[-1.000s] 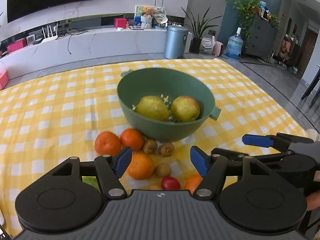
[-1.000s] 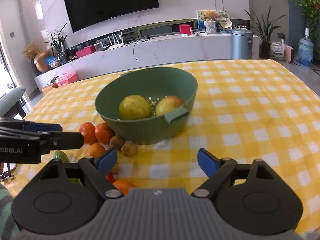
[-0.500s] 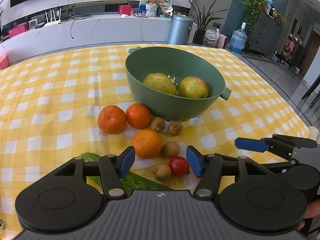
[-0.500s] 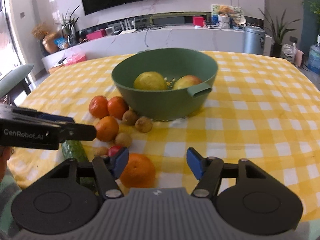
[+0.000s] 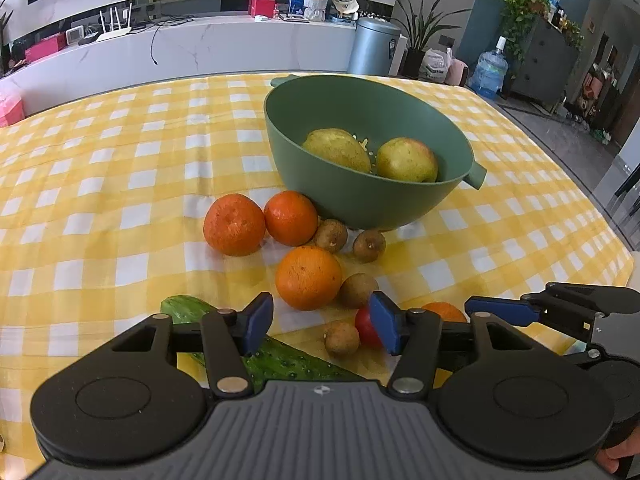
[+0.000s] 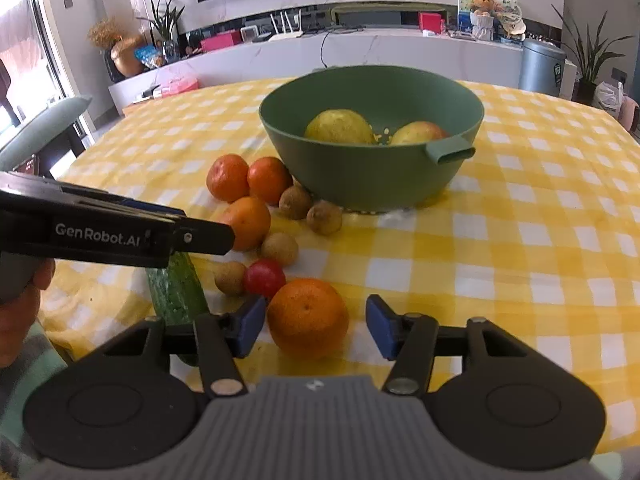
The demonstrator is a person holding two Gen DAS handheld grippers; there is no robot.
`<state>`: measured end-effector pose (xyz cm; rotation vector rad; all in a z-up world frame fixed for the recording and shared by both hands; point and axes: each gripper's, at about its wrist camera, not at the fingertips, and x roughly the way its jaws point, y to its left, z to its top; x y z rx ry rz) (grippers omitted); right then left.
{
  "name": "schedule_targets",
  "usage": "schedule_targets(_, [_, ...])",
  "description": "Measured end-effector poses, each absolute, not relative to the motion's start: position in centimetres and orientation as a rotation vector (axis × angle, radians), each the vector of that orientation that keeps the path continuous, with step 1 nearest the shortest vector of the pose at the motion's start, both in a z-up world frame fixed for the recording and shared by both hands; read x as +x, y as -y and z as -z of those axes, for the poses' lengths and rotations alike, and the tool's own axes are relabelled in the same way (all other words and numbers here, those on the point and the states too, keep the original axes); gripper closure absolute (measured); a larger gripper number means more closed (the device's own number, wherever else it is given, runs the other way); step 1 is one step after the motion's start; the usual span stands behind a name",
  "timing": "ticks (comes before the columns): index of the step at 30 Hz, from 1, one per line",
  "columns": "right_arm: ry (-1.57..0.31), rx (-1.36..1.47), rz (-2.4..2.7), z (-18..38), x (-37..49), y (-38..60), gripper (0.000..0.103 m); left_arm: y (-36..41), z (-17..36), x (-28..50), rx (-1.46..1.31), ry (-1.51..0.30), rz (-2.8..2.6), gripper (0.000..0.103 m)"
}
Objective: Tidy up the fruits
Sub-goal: 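Lift both tools out of the colander and move back toward the oranges, then grasp an orange with the left gripper while the right gripper grasps another orange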
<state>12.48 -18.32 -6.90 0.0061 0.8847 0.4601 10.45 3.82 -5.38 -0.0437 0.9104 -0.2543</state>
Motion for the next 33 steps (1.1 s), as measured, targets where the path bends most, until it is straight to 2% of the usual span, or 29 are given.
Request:
schedule_targets(7, [-0.924,-0.015,-0.472,7.5,12.8,17.8,0.053,-3.8,5.8,11.5,-0.053,-0.92,0.233,0.038])
schedule_targets(9, [-0.926,-0.016,-0.478,7.6,12.8,17.8,0.057,-3.8,6.0,12.0,-0.053,-0.923,0.225,0.038])
schedule_targets(16, [-0.921,0.011,-0.471,7.6,13.0,18.1,0.058,-3.9,7.0,13.3,-0.08,-0.959,0.229,0.048])
schedule_targets(25, [-0.882,0.134,-0.342,7.4,14.3,19.9,0.058,-4.0,7.6,13.9,-0.103,-0.963,0.225,0.049])
schedule_targets(33, [-0.923,0.193,-0.32,8.2,15.6,20.2,0.058,-4.1,7.7,14.0,-0.117,-0.95,0.23,0.052])
